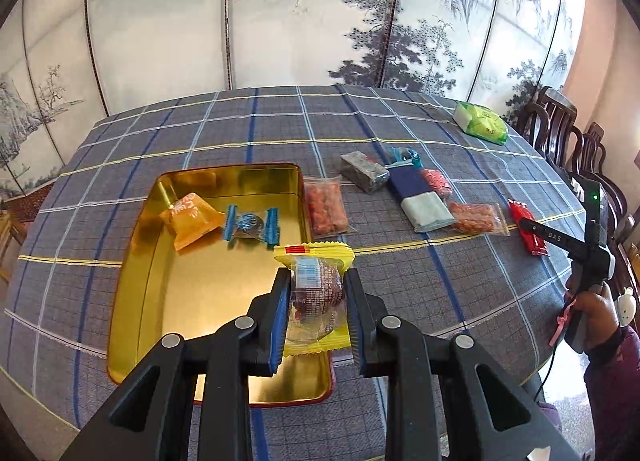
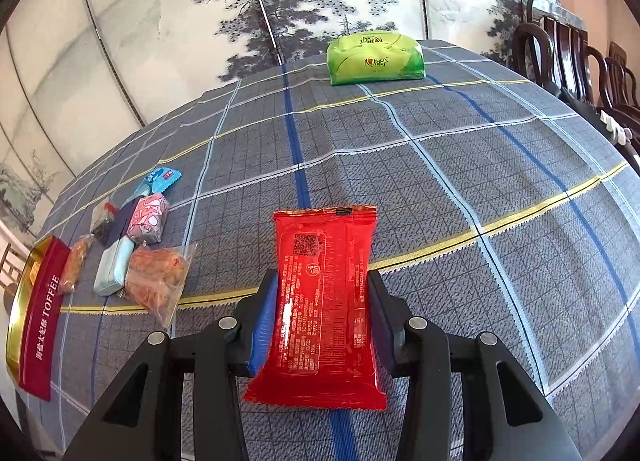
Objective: Organize snacks
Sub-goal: 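Carry the yellow-wrapped snack with the left gripper into the gold tin and release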
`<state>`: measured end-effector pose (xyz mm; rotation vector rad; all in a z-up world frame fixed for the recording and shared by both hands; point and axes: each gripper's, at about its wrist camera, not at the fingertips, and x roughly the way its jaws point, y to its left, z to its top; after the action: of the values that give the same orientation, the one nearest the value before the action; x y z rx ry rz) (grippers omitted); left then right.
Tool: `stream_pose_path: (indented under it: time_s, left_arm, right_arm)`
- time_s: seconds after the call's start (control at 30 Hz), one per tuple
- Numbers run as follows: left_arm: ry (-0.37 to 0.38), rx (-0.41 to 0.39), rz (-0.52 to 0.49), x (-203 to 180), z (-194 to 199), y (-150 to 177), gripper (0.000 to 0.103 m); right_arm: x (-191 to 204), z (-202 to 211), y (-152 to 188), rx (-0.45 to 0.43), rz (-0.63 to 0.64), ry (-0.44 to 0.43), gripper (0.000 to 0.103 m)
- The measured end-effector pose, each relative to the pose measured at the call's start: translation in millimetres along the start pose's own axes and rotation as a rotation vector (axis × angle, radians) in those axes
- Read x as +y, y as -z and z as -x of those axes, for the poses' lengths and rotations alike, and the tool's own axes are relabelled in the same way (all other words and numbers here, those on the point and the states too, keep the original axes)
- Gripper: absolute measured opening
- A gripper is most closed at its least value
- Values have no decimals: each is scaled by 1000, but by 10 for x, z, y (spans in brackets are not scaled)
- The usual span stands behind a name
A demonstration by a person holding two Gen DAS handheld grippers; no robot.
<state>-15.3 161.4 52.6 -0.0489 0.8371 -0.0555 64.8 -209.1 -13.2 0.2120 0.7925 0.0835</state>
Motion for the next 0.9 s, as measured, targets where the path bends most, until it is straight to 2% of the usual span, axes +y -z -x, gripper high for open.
stream_pose_path:
  time_s: [0.33, 0.9]
  left_arm:
    - [-128, -2, -5, 430, -166, 77, 23]
    - [-191, 49, 34, 875, -536, 175, 23]
  right_arm:
    - [49, -6, 4, 7, 30, 29, 44]
    - [74, -7, 4, 10, 42, 44, 44]
